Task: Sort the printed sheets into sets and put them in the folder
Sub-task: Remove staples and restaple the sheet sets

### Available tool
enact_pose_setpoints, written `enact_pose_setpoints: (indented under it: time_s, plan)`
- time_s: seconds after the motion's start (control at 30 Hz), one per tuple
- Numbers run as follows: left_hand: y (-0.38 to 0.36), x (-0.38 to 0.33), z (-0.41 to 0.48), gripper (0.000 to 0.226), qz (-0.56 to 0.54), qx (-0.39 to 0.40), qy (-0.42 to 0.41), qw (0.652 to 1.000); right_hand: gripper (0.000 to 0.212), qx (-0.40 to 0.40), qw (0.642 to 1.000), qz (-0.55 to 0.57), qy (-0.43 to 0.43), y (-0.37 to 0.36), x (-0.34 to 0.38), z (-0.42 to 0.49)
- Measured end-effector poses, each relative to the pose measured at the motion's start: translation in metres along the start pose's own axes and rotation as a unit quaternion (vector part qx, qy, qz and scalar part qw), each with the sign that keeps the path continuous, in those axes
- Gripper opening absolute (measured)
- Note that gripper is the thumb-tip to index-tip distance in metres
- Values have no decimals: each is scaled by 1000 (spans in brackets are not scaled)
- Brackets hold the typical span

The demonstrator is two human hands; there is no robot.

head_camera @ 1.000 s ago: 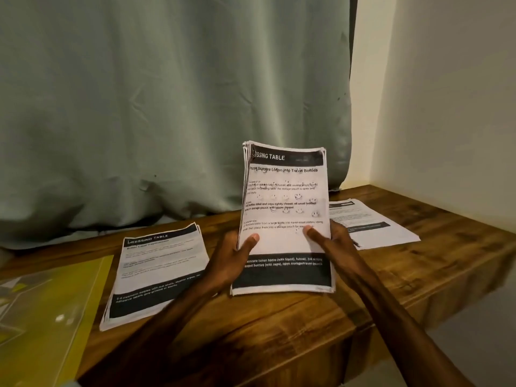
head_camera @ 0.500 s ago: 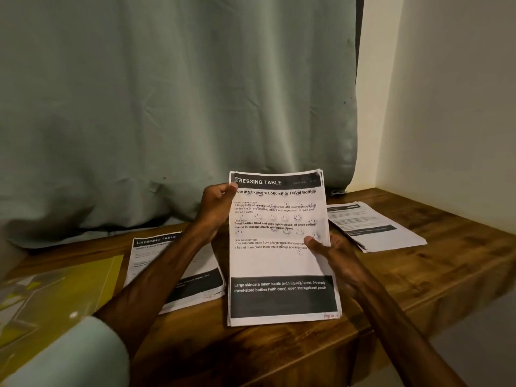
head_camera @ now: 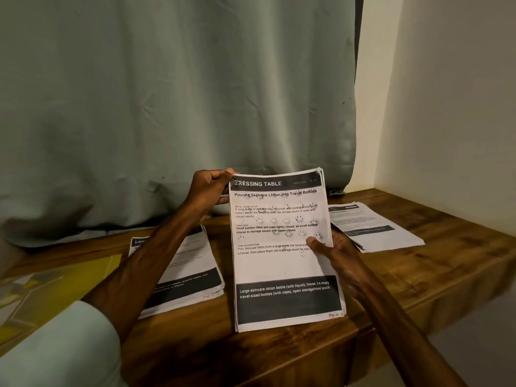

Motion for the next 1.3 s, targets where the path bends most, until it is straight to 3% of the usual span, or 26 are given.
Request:
enact_pose_setpoints:
  time_s: [0.17,0.33,0.53,0.67,0.77,1.03,1.3]
  plan:
    - [3,-2,2,33,19,-4,-7,1000,16,-5,1000,-21,8,0,-4,2]
    - [7,-1,4,24,44,-5,-24,999,14,-5,1000,-25,15,0,-5,3]
    - [7,1,-6,29,-16,18,8,1000,12,-18,999,-18,21,0,-8,6]
    - [-9,18,-32,38,-68,136,94,984,17,-56,998,-2,35,0,-7,12]
    - [-25,36,-53,37,-64,190,107,974,28,-76,995,-13,63,-4,4,19]
    - [-38,7,-61,13,-11,91,-60,994,19,-79,986,-18,148,-14,44,22]
    - [-51,65,-93,30,32,88,-8,996,30,-105,990,-29,84,-6,-13,5]
Point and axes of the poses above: each hand's wrist, its own z-axis towards the middle knuckle, its own y-axis out of the back of the hand, x = y × z, the point moved 4 cm from there along z, towards the middle knuckle, and after that the axes turned 3 degrees about y, right-handed, at the moved point
